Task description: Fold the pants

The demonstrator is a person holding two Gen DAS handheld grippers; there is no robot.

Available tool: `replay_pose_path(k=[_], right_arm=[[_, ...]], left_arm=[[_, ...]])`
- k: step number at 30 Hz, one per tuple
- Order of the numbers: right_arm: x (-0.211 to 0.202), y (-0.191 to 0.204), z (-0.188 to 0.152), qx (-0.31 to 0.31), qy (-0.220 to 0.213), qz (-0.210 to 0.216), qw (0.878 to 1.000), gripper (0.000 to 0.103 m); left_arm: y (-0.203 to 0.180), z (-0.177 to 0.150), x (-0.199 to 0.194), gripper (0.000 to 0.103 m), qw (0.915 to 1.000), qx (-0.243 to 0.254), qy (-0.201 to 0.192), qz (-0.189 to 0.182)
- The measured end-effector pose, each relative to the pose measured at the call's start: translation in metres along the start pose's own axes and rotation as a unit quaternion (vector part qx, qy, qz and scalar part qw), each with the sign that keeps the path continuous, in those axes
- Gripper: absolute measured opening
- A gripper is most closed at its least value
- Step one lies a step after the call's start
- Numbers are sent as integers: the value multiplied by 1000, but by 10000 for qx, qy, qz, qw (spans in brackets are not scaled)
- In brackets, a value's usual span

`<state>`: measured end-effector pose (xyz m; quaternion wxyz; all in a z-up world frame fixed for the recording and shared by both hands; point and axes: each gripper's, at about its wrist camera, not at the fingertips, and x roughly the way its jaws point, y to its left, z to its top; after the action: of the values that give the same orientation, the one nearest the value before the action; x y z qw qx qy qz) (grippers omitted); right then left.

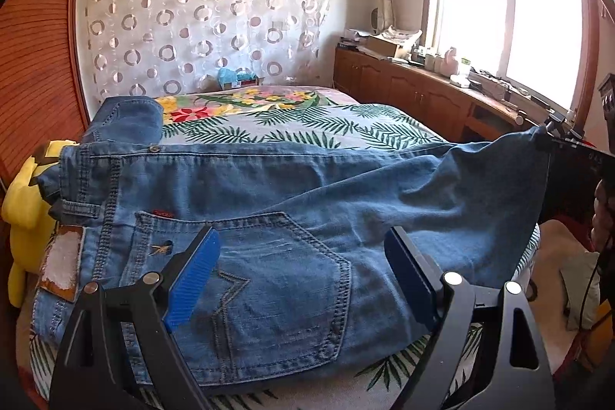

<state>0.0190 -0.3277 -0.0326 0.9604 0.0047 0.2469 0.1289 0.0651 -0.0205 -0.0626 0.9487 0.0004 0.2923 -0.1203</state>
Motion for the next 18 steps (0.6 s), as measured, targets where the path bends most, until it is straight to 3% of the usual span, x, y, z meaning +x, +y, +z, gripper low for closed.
replay_pose_path(k=[5, 11, 18], right_arm=[[3, 40, 26, -353, -140, 561, 9977, 6], [5, 110, 55, -939, -325, 1276, 9868, 6], [35, 147, 62, -1235, -47, 1589, 9795, 6]], left_arm=[[12, 2, -12, 88, 9998, -85, -94, 133], [38, 5, -27, 88, 9988, -298, -231, 323], [52, 2, -34, 88, 9980, -390, -288, 410]])
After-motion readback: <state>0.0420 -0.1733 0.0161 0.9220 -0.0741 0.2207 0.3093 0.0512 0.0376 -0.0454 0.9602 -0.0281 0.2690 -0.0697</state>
